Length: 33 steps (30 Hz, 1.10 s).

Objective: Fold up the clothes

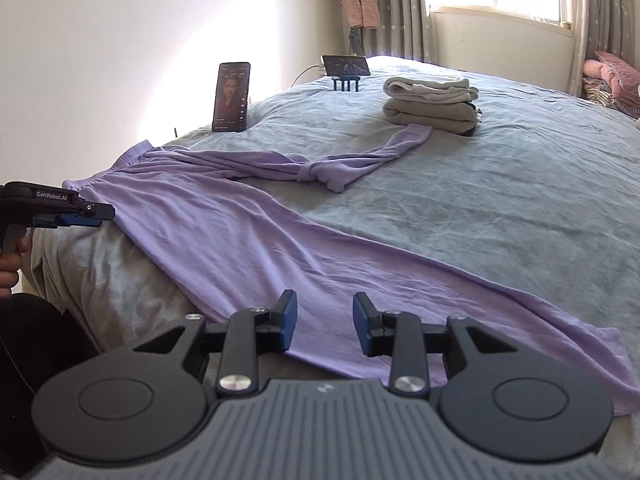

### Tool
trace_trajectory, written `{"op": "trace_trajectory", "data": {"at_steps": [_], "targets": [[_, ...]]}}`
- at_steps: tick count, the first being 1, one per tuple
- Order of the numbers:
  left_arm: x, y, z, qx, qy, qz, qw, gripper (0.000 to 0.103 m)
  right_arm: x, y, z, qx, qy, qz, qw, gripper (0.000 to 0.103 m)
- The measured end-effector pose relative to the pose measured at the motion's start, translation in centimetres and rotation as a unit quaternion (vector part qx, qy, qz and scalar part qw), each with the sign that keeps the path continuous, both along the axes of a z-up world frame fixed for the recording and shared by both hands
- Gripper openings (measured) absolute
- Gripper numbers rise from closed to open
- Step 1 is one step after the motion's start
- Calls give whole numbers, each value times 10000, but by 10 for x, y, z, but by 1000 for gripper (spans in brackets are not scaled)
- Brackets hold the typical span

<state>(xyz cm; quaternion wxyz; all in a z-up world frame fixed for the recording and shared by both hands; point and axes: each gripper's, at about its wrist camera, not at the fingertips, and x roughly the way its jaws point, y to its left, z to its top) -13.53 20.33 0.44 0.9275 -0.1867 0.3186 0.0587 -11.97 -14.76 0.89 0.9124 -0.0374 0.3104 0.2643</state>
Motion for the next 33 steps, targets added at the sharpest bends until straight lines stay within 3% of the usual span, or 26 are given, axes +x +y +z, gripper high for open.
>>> {"op": "trace_trajectory", "data": {"at_steps": [7, 13, 14, 18, 33], "targets": [[-16, 45, 1, -231, -217, 711, 9970, 39, -6, 56, 0, -129, -75, 925, 9956, 35], [-18, 68, -4, -574, -448, 1218, 9899, 36, -10, 87, -4, -374, -133, 1373, 9897, 35], [-17, 70, -6, -622, -485, 1308, 9883, 33, -10, 90, -5, -418, -145, 1420, 9889, 35], [-14, 78, -11, -630, -507, 1549, 9846, 2, -14, 89, -7, -624, -178, 1520, 9862, 35], [-48, 86, 27, -583, -1146, 1964, 9721, 0, -22, 65, -21, -1511, -306, 1473, 9770, 35]]}}
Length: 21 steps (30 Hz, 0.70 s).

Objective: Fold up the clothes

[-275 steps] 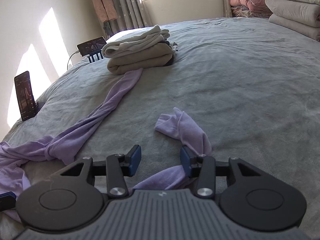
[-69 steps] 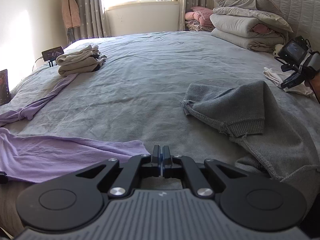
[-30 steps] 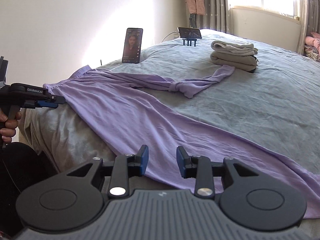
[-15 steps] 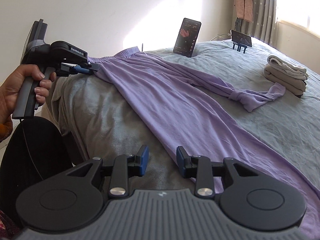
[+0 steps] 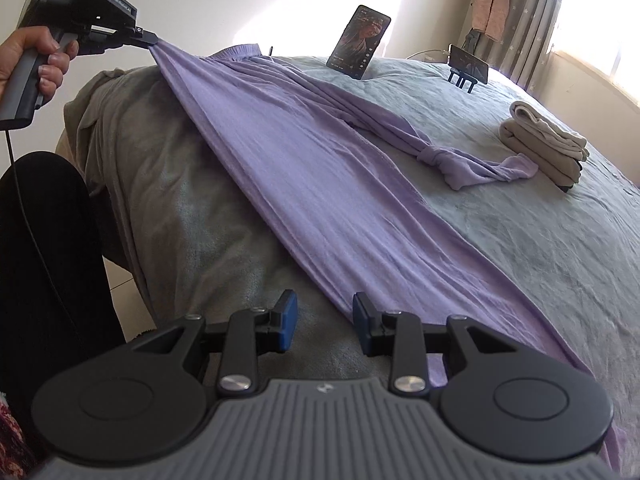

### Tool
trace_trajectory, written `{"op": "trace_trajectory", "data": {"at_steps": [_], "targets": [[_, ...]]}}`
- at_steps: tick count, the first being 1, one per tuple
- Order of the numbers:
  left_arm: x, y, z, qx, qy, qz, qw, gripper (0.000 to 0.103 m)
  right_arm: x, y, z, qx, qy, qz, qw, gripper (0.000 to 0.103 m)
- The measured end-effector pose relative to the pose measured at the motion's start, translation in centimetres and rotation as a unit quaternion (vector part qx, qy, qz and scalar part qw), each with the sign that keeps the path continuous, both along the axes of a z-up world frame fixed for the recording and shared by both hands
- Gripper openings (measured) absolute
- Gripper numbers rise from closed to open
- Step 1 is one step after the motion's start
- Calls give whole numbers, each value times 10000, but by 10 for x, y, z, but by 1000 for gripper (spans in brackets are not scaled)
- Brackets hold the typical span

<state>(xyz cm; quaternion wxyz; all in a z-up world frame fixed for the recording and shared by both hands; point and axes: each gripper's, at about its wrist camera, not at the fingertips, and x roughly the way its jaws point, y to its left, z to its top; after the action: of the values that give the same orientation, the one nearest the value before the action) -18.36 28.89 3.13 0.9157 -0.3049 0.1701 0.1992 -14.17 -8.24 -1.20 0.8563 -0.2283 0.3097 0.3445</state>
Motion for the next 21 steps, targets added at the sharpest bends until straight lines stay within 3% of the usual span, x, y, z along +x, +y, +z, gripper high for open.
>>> {"op": "trace_trajectory", "data": {"at_steps": [9, 11, 14, 15, 19, 21], "targets": [[9, 9, -25, -277, 737, -180, 9967, 4, 0, 6, -8, -246, -254, 201, 9992, 33], [8, 13, -28, -377, 699, -185, 9967, 11, 1, 8, -11, -284, -320, 241, 9988, 29], [6, 19, -27, -535, 457, -63, 9975, 34, 0, 12, -12, -350, -459, 335, 9978, 23], [7, 20, -26, -514, 422, -10, 9978, 37, 0, 13, -13, -372, -505, 367, 9974, 22], [25, 25, -26, -419, 409, 67, 9983, 38, -1, 19, -16, -480, -617, 464, 9959, 10], [34, 32, -30, -479, 409, 202, 9978, 34, 0, 21, -16, -517, -639, 494, 9954, 5]]}}
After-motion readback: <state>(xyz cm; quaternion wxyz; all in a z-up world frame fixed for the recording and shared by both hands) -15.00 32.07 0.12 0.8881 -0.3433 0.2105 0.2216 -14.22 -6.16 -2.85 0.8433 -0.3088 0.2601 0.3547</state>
